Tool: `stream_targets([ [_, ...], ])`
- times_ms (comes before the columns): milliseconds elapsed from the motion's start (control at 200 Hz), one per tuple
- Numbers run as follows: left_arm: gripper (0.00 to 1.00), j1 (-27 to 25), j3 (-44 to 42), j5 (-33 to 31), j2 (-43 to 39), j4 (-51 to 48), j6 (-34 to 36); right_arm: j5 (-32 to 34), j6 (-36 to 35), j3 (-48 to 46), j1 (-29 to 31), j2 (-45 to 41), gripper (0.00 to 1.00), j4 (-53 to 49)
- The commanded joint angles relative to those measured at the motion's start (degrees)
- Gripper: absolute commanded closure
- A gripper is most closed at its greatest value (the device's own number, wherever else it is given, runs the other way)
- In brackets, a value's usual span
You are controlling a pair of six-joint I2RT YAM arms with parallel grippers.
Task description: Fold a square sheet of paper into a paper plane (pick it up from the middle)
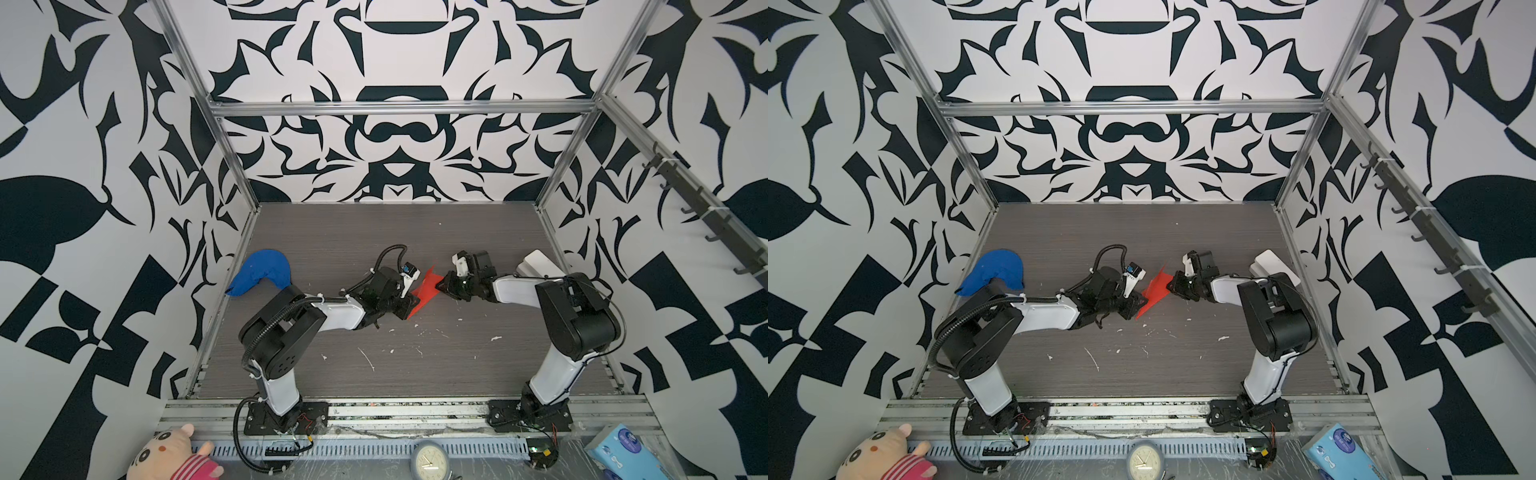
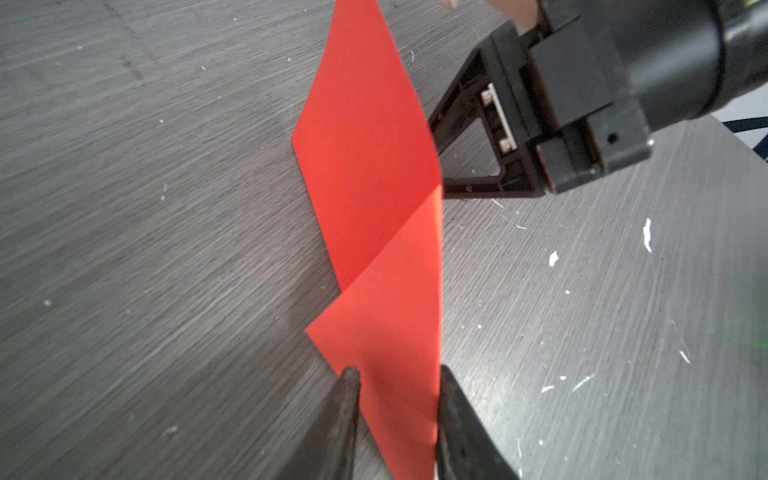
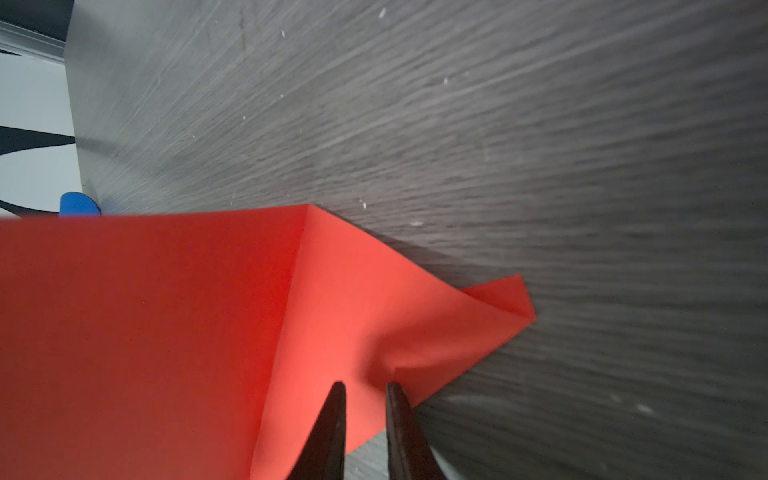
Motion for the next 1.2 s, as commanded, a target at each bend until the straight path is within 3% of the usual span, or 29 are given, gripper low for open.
stream_targets([
  [0,0.72,-0.65,-0.39,-1.40,0.03,3.66,-0.81,0.68,0.64,0.90,0.19,0.54,0.78,0.11],
  [165,0.88,-1.33,-0.33,-0.66,1.41,6.02,-0.83,0.73,0.80,0.90,0.19,0.62,0.77,0.13],
  [485,0.83,-1.33,0.39,0.10,3.52,5.97,-1.19,0.41,1.26,0.95,0.19,0.94,0.77,0.71],
  [870,0.89,-1.33,2.53,3.30,5.91,4.67,-2.18,-0.19,1.43,0.77,0.19,1.14,0.78,1.10],
  [1195,0.91,0.24,7.25,7.17,7.64,-3.91,-6.01,-2.49,1.24,-0.34,-0.49,0.65,0.74,2.80],
])
